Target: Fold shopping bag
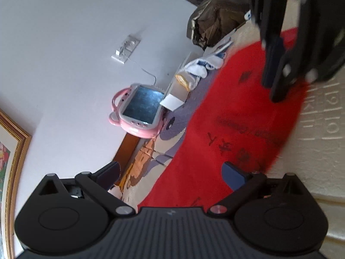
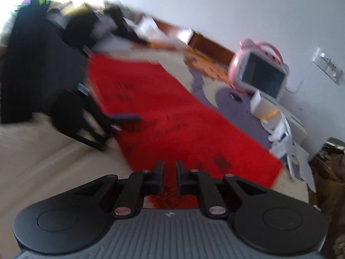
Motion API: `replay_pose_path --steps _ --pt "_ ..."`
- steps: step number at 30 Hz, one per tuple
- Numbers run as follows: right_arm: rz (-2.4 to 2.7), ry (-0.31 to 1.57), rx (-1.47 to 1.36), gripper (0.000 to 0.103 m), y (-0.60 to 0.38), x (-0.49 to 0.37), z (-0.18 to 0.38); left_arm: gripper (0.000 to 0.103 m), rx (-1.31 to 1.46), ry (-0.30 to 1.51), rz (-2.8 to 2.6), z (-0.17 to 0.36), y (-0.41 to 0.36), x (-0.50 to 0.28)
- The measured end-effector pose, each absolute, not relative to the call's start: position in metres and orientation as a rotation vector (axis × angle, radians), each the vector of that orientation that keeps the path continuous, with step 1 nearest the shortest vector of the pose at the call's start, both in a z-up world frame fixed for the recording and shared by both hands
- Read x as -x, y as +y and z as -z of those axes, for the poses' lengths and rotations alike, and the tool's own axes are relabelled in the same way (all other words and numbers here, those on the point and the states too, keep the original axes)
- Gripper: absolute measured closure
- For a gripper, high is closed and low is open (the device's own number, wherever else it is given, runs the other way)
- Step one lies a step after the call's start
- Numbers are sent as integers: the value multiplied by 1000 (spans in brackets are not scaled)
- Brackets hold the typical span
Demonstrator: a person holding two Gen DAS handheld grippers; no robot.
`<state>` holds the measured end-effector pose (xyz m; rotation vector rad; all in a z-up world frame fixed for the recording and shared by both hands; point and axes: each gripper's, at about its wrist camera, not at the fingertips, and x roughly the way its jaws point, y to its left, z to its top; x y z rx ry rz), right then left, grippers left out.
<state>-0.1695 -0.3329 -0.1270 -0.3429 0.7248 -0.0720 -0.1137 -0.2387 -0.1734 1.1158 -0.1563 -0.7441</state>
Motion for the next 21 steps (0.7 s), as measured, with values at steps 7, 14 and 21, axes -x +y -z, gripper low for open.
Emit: replay_pose_path --steps 7,14,21 --pt "128 686 57 88 -363 178 127 1 -1144 -158 664 172 -208 97" --pt "114 695 33 82 -361 172 125 1 -1033 -80 576 150 -169 63" --pt "8 550 259 29 -304 183 113 1 -1011 -114 536 149 -151 38"
